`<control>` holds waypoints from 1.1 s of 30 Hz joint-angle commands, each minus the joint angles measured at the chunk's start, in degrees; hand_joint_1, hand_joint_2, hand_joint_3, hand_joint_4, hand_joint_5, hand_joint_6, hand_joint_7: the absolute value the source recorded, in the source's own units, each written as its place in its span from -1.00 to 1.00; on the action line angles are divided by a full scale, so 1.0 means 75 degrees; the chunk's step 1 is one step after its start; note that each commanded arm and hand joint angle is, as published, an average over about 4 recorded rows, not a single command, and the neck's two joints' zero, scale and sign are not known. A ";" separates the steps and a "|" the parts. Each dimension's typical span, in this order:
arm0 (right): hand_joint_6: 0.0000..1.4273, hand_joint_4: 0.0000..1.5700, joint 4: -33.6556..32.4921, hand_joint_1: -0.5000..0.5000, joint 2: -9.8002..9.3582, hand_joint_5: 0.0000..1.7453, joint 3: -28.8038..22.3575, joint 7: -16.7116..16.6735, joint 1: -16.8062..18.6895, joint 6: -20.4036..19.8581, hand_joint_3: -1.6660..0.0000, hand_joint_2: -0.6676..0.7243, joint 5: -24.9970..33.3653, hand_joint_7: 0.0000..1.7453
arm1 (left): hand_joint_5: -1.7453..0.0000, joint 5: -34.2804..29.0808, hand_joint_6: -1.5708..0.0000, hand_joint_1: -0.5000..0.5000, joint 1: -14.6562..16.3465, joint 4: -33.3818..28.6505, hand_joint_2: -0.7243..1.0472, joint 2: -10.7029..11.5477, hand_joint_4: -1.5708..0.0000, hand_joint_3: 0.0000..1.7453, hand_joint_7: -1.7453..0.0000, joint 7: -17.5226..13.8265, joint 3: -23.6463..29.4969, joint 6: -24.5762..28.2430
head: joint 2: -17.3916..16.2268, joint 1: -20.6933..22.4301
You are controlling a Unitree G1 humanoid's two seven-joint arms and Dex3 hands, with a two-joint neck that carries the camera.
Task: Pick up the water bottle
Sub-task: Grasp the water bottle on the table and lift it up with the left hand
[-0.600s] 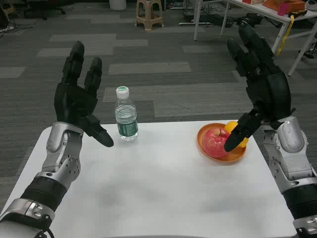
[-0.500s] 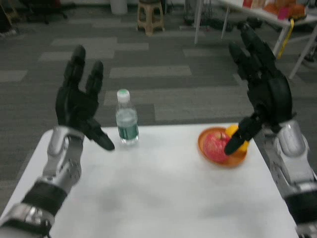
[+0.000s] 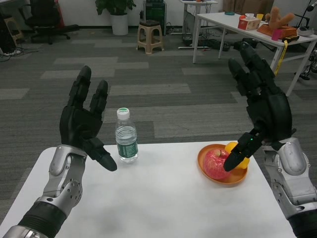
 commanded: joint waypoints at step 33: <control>-1.00 -1.00 0.0443 -0.92 -0.0051 -1.00 0.0088 -0.0040 -0.0355 -0.0089 1.00 0.64 0.0052 -1.00 | 1.00 0.0113 1.00 -0.99 -0.0364 0.0646 -1.00 0.0034 1.00 -0.90 1.00 0.0156 0.0225 -0.0021 | -0.0271 0.0041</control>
